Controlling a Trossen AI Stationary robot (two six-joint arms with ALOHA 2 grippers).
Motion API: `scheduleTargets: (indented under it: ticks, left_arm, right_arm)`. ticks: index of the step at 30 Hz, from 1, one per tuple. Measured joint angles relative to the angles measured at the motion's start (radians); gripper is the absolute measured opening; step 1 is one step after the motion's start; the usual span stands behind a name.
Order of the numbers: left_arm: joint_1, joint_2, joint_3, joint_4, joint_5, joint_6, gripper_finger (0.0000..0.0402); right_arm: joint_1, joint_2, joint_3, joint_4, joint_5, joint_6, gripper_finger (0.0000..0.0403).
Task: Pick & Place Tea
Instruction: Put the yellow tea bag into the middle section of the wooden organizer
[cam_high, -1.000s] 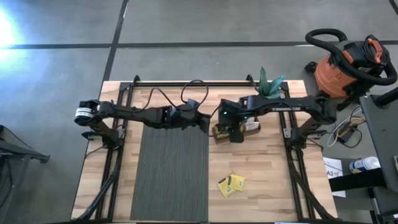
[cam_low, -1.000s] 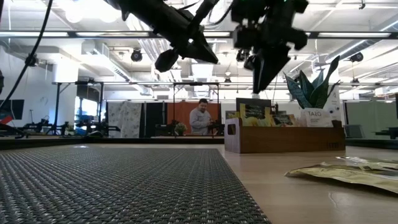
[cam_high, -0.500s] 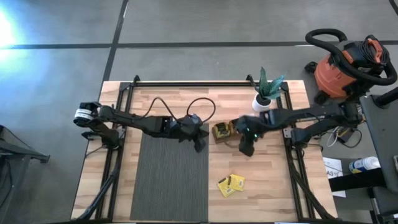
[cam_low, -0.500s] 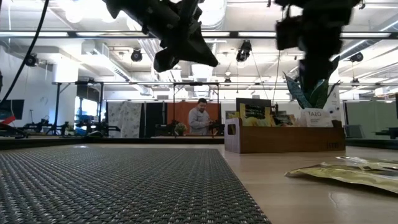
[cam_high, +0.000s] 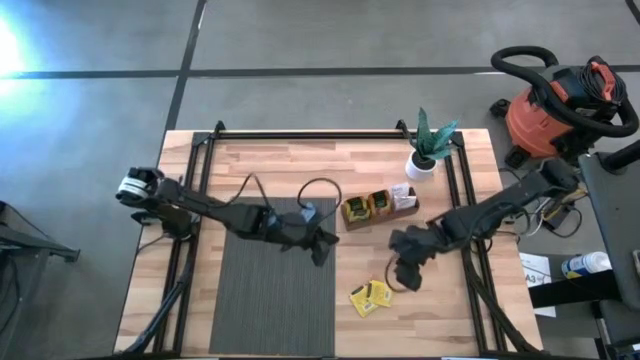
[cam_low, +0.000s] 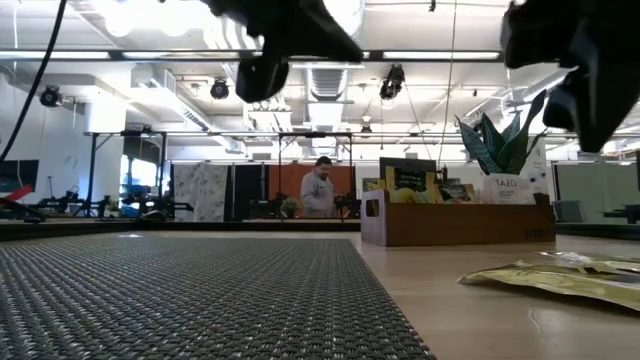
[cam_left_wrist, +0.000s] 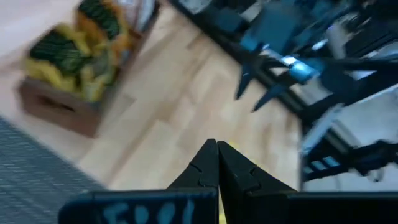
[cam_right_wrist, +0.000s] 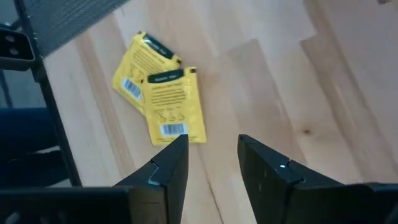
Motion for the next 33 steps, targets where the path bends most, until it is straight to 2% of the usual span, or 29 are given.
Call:
scheduleTargets:
  ticks: [10, 13, 18, 21, 27, 33]
  left_arm:
    - [-0.195, 0.000, -0.006, 0.046, -0.345, -0.250, 0.0000]
    - [-0.224, 0.008, -0.006, 0.053, -0.392, -0.309, 0.0000]
    - [-0.236, 0.075, -0.006, 0.094, -0.387, -0.350, 0.0000]
    - [-0.234, 0.137, -0.006, 0.155, -0.350, -0.356, 0.0000]
    - [-0.197, 0.286, 0.002, 0.343, -0.175, -0.374, 0.0000]
    - [-0.154, 0.405, 0.078, 0.356, -0.056, -0.374, 0.0000]
  right_arm:
    - [0.227, 0.054, 0.002, 0.144, 0.291, 0.194, 0.0137]
    - [0.247, 0.088, 0.004, 0.182, 0.326, 0.237, 0.0137]
    - [0.245, 0.177, 0.017, 0.237, 0.321, 0.263, 0.0137]
    - [0.245, 0.236, 0.032, 0.263, 0.289, 0.278, 0.0137]
    - [0.277, 0.362, 0.057, 0.281, 0.253, 0.365, 0.0137]
    - [0.312, 0.436, 0.066, 0.304, 0.244, 0.525, 0.0137]
